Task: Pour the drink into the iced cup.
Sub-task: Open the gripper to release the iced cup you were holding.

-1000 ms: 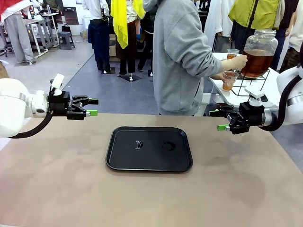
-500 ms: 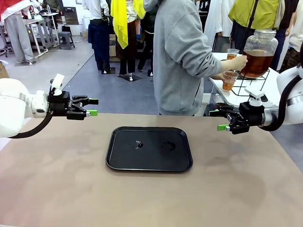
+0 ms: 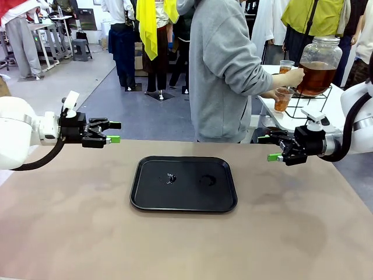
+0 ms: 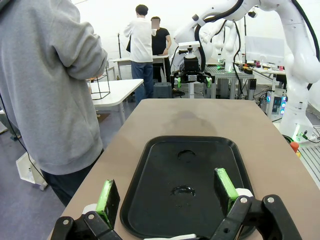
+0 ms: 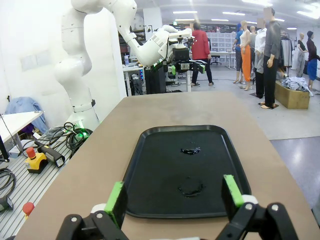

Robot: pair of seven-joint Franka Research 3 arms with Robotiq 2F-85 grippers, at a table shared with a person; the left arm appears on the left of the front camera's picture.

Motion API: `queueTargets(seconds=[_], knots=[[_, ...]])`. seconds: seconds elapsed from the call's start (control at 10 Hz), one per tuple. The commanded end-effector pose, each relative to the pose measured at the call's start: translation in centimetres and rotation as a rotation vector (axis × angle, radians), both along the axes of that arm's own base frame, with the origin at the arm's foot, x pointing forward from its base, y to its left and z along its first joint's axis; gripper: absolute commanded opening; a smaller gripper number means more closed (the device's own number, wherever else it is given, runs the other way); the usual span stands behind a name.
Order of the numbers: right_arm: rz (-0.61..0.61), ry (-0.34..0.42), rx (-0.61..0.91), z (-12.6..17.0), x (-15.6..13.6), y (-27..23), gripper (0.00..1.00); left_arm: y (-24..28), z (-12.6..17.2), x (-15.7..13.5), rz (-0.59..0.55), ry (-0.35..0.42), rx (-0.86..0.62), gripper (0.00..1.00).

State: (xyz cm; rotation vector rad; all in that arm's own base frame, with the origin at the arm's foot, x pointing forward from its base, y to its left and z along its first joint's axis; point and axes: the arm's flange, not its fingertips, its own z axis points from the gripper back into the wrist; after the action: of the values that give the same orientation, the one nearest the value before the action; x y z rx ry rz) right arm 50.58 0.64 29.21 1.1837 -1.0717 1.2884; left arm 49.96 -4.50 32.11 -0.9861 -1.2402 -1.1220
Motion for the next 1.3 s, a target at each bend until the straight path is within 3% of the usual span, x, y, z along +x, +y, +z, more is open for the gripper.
queueTargets(seconds=[0.0, 1.2], knots=[[0.0, 0.002, -0.009, 0.5, 0.1, 0.26, 1.0, -0.04, 0.27, 0.02, -0.003, 0.001, -0.003, 1.0], [0.0, 0.002, -0.009, 0.5, 0.1, 0.26, 1.0, -0.04, 0.27, 0.02, -0.003, 0.001, -0.003, 1.0]])
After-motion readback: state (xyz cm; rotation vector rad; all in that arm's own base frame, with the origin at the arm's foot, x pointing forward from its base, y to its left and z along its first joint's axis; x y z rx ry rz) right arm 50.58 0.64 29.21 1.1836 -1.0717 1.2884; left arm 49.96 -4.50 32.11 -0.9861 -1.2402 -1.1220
